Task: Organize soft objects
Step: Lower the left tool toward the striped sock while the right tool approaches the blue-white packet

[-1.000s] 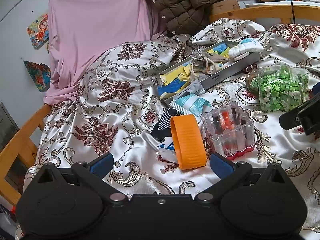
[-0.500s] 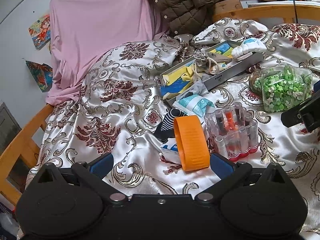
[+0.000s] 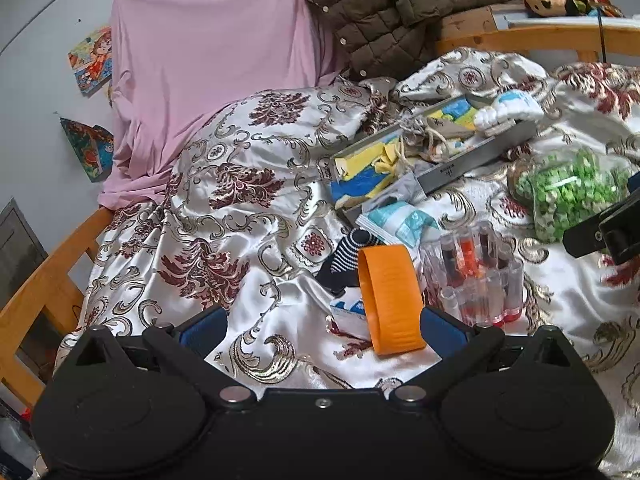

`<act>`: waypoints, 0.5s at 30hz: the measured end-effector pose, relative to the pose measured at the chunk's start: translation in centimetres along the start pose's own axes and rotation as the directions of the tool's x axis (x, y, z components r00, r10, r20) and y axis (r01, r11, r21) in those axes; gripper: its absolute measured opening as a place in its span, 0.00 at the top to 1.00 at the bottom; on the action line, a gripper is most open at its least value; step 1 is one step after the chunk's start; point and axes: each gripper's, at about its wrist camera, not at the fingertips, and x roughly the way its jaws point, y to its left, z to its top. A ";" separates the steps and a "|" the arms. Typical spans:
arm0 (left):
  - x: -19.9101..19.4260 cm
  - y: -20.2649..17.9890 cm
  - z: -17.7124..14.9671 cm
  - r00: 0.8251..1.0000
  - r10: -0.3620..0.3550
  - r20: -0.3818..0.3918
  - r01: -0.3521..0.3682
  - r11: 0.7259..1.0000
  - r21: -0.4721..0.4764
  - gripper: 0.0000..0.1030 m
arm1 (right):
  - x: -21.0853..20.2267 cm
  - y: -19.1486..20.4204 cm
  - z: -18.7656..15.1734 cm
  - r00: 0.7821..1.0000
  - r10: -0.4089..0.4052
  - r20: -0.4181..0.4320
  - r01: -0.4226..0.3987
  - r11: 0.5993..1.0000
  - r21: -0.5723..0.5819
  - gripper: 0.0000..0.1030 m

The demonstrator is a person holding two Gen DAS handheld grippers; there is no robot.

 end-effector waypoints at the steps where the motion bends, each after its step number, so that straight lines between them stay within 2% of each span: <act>1: -0.1 0.2 0.2 1.000 -0.001 0.003 0.001 1.000 -0.012 0.01 | 0.0 0.0 0.1 1.000 0.001 0.006 -0.001 1.000 0.002 0.01; 10: 1.5 1.9 1.7 1.000 0.005 0.018 -0.003 0.995 -0.100 0.01 | 1.7 0.1 1.9 0.997 0.025 0.074 -0.026 1.000 0.013 0.01; 15: 2.9 3.0 2.5 0.999 0.015 0.048 -0.009 0.992 -0.124 0.01 | 3.6 1.3 3.0 0.992 0.046 0.119 -0.042 0.999 -0.031 0.01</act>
